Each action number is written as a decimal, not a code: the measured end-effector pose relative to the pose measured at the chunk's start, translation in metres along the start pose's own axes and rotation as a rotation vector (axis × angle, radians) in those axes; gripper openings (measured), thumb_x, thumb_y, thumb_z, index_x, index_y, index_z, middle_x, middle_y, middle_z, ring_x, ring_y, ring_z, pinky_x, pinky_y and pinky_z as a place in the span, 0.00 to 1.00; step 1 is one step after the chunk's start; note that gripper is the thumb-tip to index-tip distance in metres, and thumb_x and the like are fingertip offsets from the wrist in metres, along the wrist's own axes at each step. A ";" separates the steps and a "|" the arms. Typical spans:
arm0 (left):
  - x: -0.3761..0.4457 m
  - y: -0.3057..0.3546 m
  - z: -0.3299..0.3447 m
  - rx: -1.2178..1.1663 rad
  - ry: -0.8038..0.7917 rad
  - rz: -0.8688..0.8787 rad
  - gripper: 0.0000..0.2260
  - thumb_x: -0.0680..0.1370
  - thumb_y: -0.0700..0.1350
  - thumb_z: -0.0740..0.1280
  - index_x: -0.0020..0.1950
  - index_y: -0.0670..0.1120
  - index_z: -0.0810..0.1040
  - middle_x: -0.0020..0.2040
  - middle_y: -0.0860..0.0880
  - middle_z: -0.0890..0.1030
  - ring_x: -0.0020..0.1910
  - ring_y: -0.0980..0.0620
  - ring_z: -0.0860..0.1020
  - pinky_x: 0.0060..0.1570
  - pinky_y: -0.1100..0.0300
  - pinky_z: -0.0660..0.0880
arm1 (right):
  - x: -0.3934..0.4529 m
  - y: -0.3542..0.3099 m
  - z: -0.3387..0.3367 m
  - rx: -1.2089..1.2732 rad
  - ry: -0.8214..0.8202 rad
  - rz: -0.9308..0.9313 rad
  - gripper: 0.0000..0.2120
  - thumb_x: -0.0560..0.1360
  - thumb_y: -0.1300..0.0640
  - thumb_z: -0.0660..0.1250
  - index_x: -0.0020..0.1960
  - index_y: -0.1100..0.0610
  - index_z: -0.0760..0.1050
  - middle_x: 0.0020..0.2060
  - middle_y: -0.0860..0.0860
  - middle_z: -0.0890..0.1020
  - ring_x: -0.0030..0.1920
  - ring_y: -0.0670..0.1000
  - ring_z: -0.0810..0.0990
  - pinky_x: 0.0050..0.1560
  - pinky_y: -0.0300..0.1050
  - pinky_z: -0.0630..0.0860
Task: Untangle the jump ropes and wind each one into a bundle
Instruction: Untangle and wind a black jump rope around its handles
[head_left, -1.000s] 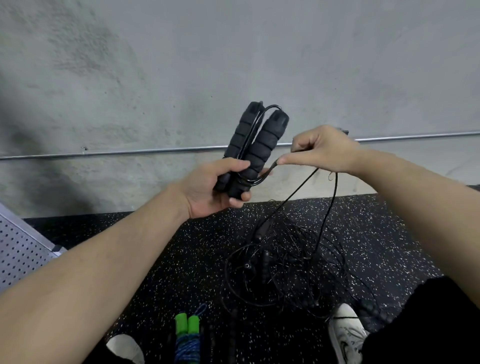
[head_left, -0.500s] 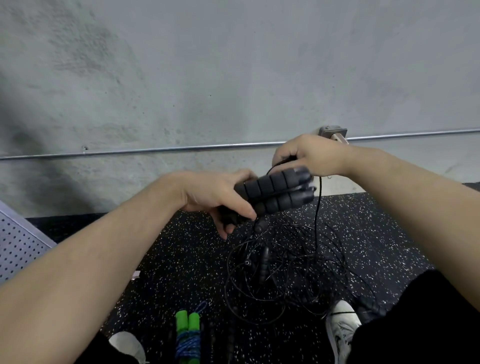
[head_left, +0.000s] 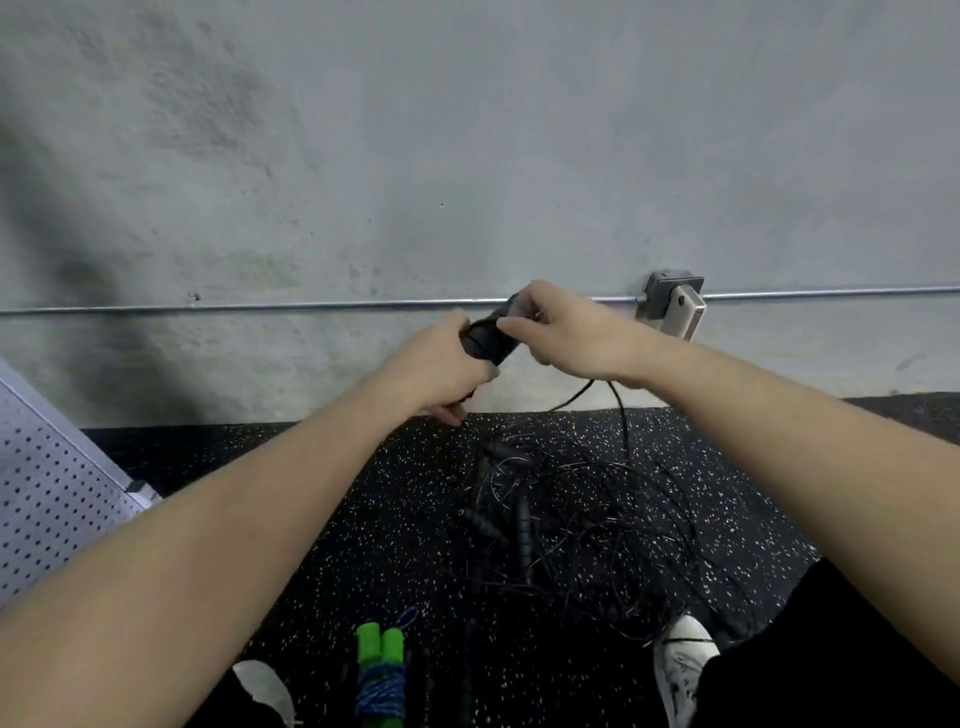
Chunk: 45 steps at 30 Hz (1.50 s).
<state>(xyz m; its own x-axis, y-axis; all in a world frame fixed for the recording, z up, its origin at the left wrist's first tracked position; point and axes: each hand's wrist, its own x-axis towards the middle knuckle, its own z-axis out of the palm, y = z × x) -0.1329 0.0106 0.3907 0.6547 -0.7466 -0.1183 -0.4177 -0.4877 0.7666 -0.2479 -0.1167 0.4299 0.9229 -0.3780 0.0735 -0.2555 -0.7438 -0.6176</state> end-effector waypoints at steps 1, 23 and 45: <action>-0.001 -0.002 -0.002 -0.156 0.022 -0.020 0.12 0.78 0.43 0.72 0.57 0.47 0.71 0.44 0.43 0.81 0.29 0.46 0.82 0.32 0.51 0.83 | 0.000 -0.003 0.005 0.068 0.004 0.033 0.10 0.84 0.49 0.60 0.51 0.55 0.73 0.31 0.48 0.72 0.28 0.45 0.67 0.27 0.36 0.65; -0.039 -0.023 -0.061 -1.242 -0.355 0.073 0.23 0.70 0.38 0.72 0.63 0.42 0.69 0.47 0.46 0.75 0.30 0.55 0.74 0.23 0.69 0.68 | -0.028 0.007 0.032 0.339 -0.400 -0.109 0.19 0.86 0.48 0.49 0.43 0.55 0.70 0.29 0.46 0.66 0.30 0.47 0.65 0.35 0.42 0.70; -0.036 -0.022 0.016 0.289 -0.402 -0.123 0.23 0.79 0.41 0.70 0.63 0.49 0.57 0.44 0.41 0.80 0.25 0.50 0.77 0.23 0.58 0.75 | -0.007 -0.011 0.036 -0.422 -0.239 -0.155 0.09 0.78 0.48 0.68 0.45 0.51 0.82 0.40 0.48 0.84 0.41 0.50 0.79 0.38 0.42 0.71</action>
<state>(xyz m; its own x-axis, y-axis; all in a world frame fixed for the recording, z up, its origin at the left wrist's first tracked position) -0.1574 0.0414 0.3682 0.4397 -0.7632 -0.4734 -0.5476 -0.6457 0.5322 -0.2409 -0.0858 0.4078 0.9866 -0.1459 -0.0728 -0.1593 -0.9576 -0.2401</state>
